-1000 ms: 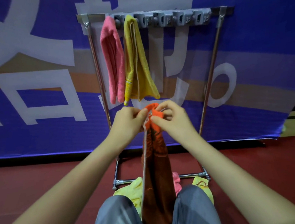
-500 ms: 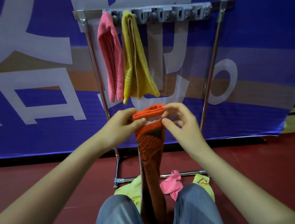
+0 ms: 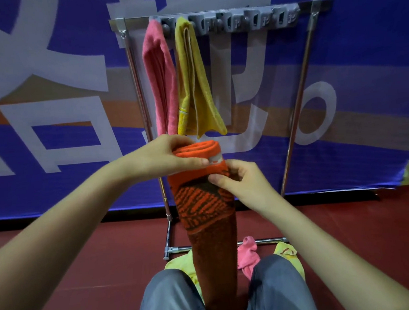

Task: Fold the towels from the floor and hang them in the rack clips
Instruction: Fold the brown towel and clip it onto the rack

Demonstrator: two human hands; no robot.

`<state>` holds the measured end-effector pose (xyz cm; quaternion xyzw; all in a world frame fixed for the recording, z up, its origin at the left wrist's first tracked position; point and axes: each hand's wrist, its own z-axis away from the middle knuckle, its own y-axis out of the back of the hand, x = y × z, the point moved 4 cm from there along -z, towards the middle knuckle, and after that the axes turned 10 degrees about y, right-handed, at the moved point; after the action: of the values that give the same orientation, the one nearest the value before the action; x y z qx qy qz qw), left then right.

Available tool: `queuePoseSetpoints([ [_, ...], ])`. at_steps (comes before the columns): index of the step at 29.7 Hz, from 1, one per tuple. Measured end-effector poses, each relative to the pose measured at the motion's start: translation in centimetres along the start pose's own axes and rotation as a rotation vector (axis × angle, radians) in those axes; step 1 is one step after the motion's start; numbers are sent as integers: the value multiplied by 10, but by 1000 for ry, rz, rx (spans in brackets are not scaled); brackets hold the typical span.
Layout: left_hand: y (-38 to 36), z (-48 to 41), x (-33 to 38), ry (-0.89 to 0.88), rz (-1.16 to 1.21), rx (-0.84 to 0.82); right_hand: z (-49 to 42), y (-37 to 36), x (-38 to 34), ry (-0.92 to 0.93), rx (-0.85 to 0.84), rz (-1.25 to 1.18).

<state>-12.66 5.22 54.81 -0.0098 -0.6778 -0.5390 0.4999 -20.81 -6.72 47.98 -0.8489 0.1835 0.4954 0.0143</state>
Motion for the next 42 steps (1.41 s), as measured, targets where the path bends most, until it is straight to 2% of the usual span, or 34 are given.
queuePoseSetpoints([
  [5, 9, 1, 10, -107, -59, 154, 7, -3, 10, -50, 21, -112],
  [11, 26, 10, 28, -189, 119, 336, 54, -8, 77, -322, -92, -132],
  [18, 61, 21, 34, -241, 160, 522, 97, -24, 137, -545, -199, -154],
  [21, 70, 23, 20, -198, 136, 571, 107, -19, 151, -600, -216, -108],
  [25, 64, 16, -38, 22, 29, 499, 105, 5, 150, -615, -171, -63],
  [28, 41, 14, -85, 220, -11, 337, 91, 24, 131, -612, -146, -79],
  [33, -13, 11, -133, 401, -98, 132, 53, 33, 75, -529, -184, -181],
  [35, -31, 3, -129, 390, -5, 42, 38, 34, 51, -488, -222, -207],
  [37, -44, -5, -106, 299, 125, -37, 23, 32, 28, -468, -290, -230],
  [40, -58, -16, -48, 140, 427, -182, 2, 34, 1, -423, -348, -262],
  [42, -65, -18, -15, 112, 604, -259, -8, 35, -13, -416, -372, -260],
])
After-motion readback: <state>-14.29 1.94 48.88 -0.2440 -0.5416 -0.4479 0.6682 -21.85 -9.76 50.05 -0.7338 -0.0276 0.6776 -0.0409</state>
